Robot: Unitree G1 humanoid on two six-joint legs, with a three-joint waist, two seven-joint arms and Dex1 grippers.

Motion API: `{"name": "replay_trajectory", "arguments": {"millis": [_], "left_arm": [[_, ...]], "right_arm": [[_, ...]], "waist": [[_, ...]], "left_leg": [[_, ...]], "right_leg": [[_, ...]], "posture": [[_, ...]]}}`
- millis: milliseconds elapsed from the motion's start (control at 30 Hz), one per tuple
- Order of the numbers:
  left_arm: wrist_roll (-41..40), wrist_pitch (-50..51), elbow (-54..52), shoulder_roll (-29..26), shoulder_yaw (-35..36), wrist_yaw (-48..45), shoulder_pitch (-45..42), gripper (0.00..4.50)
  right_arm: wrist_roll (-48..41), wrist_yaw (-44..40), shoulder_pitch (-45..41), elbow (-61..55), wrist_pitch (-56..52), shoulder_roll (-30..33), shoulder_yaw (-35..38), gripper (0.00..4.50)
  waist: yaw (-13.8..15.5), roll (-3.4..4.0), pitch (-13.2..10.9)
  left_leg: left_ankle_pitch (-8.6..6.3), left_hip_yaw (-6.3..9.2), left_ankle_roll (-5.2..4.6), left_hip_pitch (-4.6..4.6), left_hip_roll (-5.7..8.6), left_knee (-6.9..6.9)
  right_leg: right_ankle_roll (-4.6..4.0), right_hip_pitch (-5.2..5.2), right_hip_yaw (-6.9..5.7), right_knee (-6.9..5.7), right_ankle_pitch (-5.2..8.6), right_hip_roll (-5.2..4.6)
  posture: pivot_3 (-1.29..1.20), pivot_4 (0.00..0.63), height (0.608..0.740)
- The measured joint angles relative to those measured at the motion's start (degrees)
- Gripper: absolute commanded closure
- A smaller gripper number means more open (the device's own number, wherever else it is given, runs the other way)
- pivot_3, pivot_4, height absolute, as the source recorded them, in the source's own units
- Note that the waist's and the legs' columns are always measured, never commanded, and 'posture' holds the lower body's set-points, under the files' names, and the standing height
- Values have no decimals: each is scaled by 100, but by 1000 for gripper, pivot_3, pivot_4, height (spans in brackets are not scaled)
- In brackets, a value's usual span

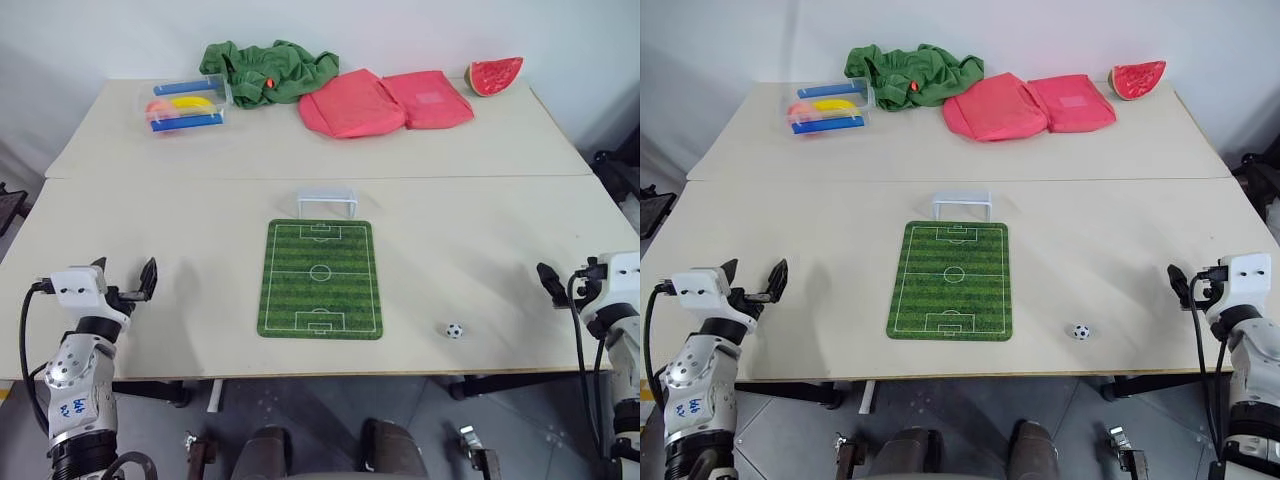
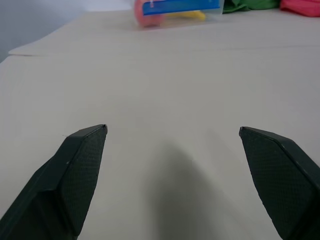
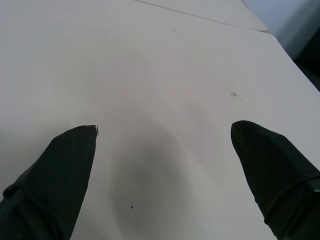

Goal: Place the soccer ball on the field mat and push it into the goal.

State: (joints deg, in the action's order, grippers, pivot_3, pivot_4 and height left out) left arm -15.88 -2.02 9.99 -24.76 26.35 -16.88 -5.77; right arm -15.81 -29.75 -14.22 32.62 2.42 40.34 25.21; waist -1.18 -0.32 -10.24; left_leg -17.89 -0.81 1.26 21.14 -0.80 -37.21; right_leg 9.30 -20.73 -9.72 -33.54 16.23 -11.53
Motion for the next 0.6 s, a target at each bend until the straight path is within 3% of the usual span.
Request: {"name": "replay_trajectory", "arguments": {"millis": [300,433,600], "left_arm": [[-52,3,232,-18,-53,-20,-392,0],[-108,14,428,-153,-80,-299,-624,0],[-273,85,391,-455,-533,-1329,-759,0]], "right_arm": [[-150,-37,182,-623,-345,4,19,10],[-341,-442,466,-1532,-910,161,-28,10],[-444,-1077,938,-3088,-1628,674,-325,10]], "waist": [[-1,0,0],[35,1,-1],[116,2,-1]], "left_leg": [[0,0,1,1,-1,4],[0,-6,0,3,0,-1],[-3,-12,2,5,-4,0]], "right_leg": [[0,-4,1,0,0,1],[0,-7,6,-1,0,1],[0,-20,15,-7,0,6]], "posture": [[0,150,740],[0,150,740],[0,150,740]]}}
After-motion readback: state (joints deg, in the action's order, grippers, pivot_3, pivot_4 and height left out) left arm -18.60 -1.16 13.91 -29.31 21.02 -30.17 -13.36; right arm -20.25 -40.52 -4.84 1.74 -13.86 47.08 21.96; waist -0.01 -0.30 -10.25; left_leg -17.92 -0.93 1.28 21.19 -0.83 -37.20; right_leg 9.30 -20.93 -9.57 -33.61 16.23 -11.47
